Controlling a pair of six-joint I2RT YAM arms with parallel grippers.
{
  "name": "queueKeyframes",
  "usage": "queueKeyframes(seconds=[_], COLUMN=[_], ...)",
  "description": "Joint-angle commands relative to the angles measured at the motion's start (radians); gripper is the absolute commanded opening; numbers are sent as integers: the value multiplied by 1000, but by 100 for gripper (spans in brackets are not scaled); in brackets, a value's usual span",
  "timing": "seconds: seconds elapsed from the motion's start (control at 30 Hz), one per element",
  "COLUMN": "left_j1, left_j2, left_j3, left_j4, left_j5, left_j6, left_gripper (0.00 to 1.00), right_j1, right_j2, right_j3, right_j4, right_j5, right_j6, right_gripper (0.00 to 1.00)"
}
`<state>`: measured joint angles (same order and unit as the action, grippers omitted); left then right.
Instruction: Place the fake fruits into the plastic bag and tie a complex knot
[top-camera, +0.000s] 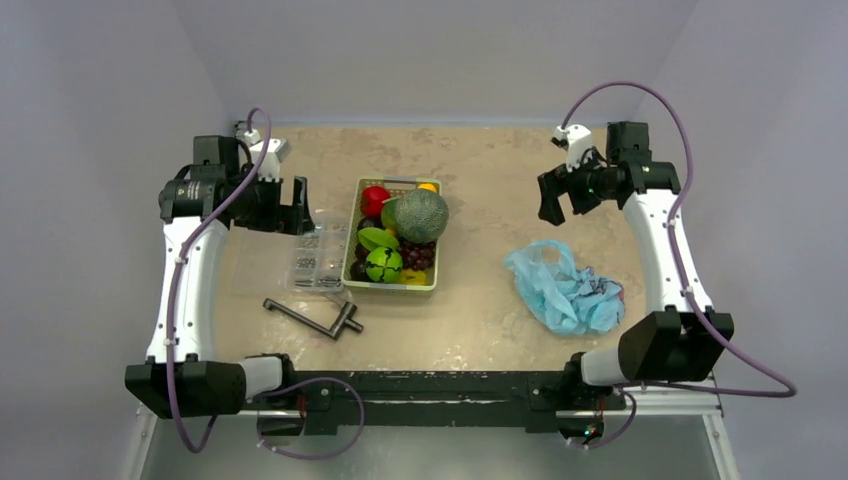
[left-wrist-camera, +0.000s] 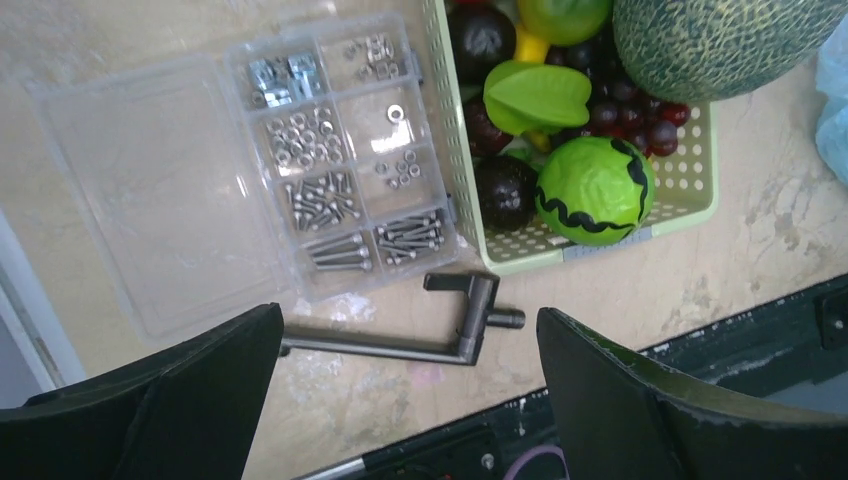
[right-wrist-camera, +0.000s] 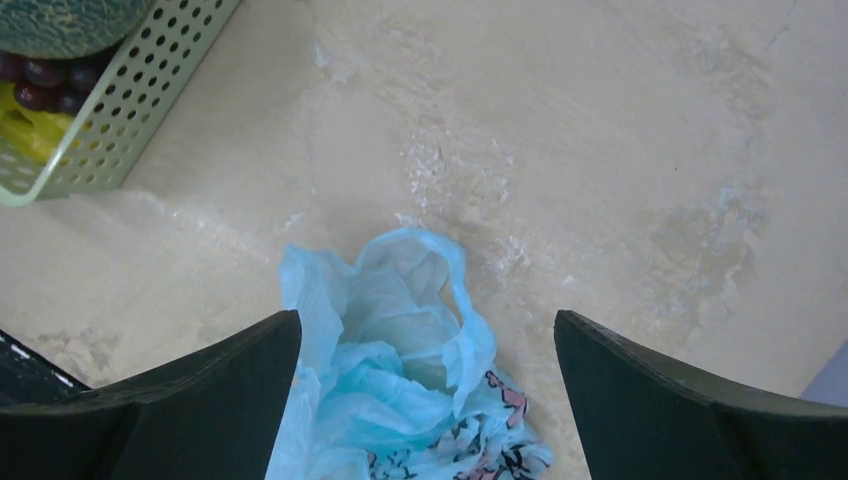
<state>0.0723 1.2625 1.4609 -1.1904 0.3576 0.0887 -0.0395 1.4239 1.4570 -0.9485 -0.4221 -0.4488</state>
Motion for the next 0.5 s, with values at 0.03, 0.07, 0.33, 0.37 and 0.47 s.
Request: queueKeyframes(seconds=[0.03, 0.07, 0.33, 0.37, 0.47], left_j1=[4, 4, -26, -26, -27], left_j2=[-72, -66, 98, 136, 205], left_j3=[74, 102, 387, 448, 534], left_j4=[117, 99, -1, -45, -38], left_j5=[39, 112, 380, 423, 521], left_j6=[34, 74, 215, 243, 213], left_gripper=[100, 100, 100, 100, 100], right_j1=[0, 0, -60, -89, -171], right_j2=[-85, -98, -154, -144, -95], right_j3=[-59, -90, -319, -321, -314], right_j4=[-148, -155, -143, -149, -182], right_j5=[108, 139, 285, 280, 261], right_j6=[-146, -165, -274, -291, -343], right_gripper=[99, 99, 99, 99, 99])
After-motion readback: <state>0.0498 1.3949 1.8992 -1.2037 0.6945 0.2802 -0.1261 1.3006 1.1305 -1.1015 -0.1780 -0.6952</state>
